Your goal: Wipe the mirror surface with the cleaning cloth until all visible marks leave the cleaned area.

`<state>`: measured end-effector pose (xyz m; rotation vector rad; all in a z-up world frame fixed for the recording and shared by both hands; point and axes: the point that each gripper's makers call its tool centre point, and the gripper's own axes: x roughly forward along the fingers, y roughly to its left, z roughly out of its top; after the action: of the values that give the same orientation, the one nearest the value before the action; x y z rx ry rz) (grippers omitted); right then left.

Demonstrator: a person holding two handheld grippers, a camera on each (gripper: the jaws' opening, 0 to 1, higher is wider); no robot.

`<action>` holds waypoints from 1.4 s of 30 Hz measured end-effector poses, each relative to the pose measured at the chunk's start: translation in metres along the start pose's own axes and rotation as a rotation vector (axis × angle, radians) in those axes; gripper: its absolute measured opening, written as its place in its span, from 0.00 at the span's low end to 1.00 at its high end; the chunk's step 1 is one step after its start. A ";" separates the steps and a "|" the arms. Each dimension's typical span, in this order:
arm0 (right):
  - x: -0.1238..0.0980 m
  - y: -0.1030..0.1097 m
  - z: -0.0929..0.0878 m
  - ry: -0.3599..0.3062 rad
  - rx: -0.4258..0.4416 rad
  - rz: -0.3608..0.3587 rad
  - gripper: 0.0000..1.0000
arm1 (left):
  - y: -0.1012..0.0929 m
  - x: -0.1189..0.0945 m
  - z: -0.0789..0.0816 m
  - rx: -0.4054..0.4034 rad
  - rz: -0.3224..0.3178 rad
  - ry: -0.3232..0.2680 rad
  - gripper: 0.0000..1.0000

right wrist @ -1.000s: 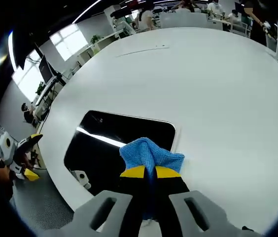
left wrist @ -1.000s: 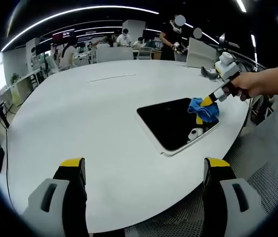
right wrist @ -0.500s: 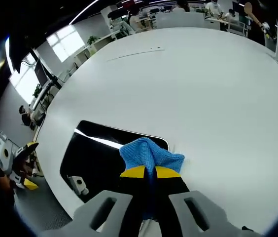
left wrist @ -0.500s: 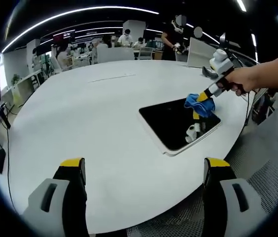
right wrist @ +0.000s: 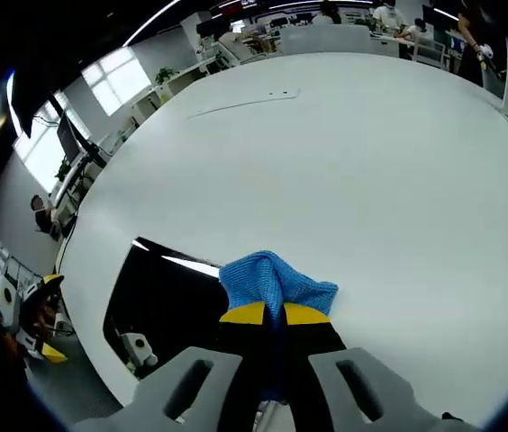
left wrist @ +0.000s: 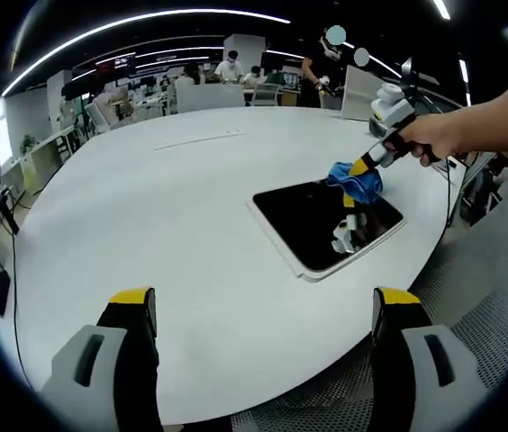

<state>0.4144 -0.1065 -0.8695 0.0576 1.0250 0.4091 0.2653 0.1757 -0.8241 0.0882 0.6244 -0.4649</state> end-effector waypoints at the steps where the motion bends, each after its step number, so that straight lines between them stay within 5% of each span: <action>1: 0.000 0.000 0.000 -0.001 0.002 -0.001 0.00 | 0.000 0.000 0.000 0.000 -0.001 0.001 0.99; 5: -0.006 0.004 -0.002 -0.010 0.027 0.002 0.00 | 0.000 0.000 -0.001 0.006 0.001 0.006 0.99; 9: -0.024 0.005 0.008 -0.087 -0.010 0.011 0.00 | 0.001 0.000 0.001 -0.003 0.003 -0.003 0.99; 12: -0.048 0.003 0.015 -0.153 0.129 0.048 0.00 | 0.001 0.000 0.000 0.000 0.004 0.000 0.99; 21: -0.087 -0.050 -0.018 -0.136 0.170 -0.051 0.00 | -0.002 -0.001 0.002 -0.003 0.003 -0.006 0.99; 27: -0.076 -0.079 -0.052 -0.087 0.225 -0.105 0.01 | -0.003 -0.002 0.004 -0.003 0.003 -0.011 0.99; 32: -0.066 -0.082 -0.076 -0.044 0.204 -0.129 0.01 | -0.005 -0.002 0.004 0.002 -0.005 -0.008 0.99; 42: -0.065 -0.079 -0.076 -0.083 0.225 -0.122 0.01 | -0.002 -0.003 0.006 -0.001 0.015 -0.020 0.99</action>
<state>0.3449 -0.2137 -0.8746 0.2108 0.9840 0.1778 0.2655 0.1738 -0.8167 0.0871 0.6041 -0.4505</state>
